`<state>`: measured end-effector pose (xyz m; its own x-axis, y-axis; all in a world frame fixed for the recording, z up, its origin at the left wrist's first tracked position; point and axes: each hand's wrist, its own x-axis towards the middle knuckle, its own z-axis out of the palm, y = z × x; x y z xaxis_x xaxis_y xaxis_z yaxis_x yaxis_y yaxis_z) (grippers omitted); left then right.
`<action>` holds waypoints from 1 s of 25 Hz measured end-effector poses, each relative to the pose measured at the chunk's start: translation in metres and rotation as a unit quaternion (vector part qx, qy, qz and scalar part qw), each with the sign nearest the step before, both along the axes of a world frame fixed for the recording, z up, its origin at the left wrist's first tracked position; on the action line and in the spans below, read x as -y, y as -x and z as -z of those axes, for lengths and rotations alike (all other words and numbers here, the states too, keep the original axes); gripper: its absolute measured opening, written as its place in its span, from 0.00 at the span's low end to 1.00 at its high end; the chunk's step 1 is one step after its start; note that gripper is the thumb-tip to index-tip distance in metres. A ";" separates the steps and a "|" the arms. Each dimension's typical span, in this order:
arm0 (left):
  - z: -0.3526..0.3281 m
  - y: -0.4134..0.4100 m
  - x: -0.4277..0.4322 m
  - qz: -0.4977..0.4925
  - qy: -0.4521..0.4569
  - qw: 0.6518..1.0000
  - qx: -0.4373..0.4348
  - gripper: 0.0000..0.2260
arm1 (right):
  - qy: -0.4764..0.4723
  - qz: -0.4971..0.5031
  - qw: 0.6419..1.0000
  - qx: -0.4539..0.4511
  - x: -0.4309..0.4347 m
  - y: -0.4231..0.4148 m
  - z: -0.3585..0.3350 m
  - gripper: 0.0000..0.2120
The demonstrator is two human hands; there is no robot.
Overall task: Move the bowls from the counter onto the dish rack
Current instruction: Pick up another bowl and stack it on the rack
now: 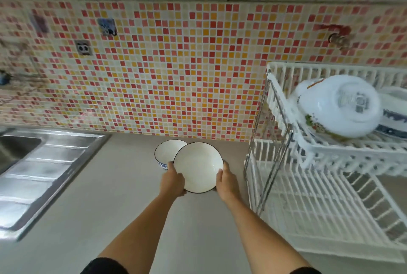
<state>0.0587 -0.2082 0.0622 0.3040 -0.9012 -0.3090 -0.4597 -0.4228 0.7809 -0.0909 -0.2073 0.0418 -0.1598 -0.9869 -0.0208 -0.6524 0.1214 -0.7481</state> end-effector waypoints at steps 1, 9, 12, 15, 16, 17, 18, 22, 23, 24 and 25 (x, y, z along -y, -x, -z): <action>-0.010 -0.005 -0.016 -0.004 0.020 1.000 0.021 0.23 | 0.025 -0.012 1.000 0.000 -0.013 -0.001 -0.011 0.19; -0.098 -0.016 -0.111 -0.060 0.241 0.968 0.024 0.16 | 0.233 -0.101 0.967 -0.021 -0.091 -0.006 -0.107 0.20; -0.136 -0.010 -0.133 -0.049 0.312 0.948 0.042 0.19 | 0.322 -0.110 0.940 -0.018 -0.109 0.001 -0.147 0.21; -0.181 0.004 -0.145 -0.037 0.401 0.911 0.086 0.22 | 0.407 -0.104 0.908 -0.017 -0.123 0.014 -0.188 0.20; -0.198 0.011 -0.150 -0.033 0.423 0.900 0.097 0.24 | 0.428 -0.100 0.898 -0.017 -0.127 0.022 -0.202 0.20; -0.212 0.018 -0.154 -0.027 0.442 0.890 0.104 0.25 | 0.446 -0.099 0.889 -0.012 -0.132 0.031 -0.216 0.20; -0.226 0.026 -0.158 -0.015 0.463 0.880 0.107 0.26 | 0.458 -0.098 0.884 -0.008 -0.137 0.041 -0.229 0.20; -0.267 0.080 -0.168 0.050 0.518 0.852 0.058 0.27 | 0.496 -0.093 0.863 -0.028 -0.155 0.108 -0.273 0.20; -0.275 0.094 -0.168 0.068 0.525 0.848 0.032 0.27 | 0.492 -0.096 0.864 -0.036 -0.157 0.125 -0.282 0.21; -0.283 0.115 -0.167 0.091 0.536 0.839 0.002 0.27 | 0.483 -0.100 0.869 -0.039 -0.159 0.149 -0.292 0.23; -0.291 0.136 -0.164 0.112 0.541 0.833 -0.027 0.26 | 0.468 -0.110 0.877 -0.024 -0.162 0.171 -0.301 0.24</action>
